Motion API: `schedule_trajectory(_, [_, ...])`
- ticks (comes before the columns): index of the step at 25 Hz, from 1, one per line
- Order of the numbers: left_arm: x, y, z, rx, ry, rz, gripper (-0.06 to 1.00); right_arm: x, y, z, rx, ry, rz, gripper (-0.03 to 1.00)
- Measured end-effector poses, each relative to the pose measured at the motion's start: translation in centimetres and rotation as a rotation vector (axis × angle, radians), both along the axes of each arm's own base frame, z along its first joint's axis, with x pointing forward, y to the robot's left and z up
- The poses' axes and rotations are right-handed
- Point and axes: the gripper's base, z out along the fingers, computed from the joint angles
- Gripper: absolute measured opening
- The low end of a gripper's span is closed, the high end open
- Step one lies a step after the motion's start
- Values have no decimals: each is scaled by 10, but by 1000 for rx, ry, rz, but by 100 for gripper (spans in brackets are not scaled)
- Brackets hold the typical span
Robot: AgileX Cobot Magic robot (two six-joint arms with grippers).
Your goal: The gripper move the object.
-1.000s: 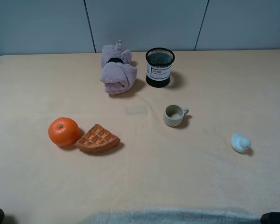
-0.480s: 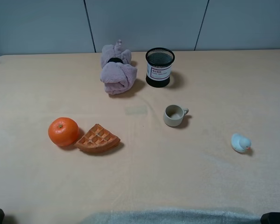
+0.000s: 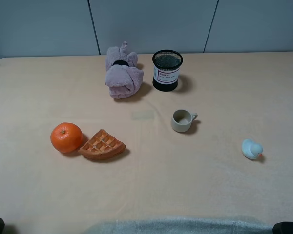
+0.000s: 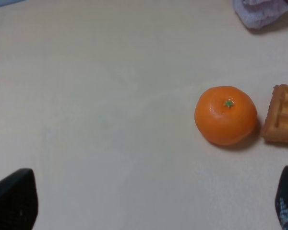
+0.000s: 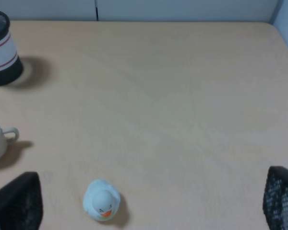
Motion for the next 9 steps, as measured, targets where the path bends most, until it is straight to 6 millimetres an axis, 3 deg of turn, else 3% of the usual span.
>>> schedule_trajectory(9, [0, 0, 0, 0, 0, 0, 99, 0, 0, 0, 0, 0, 0, 69])
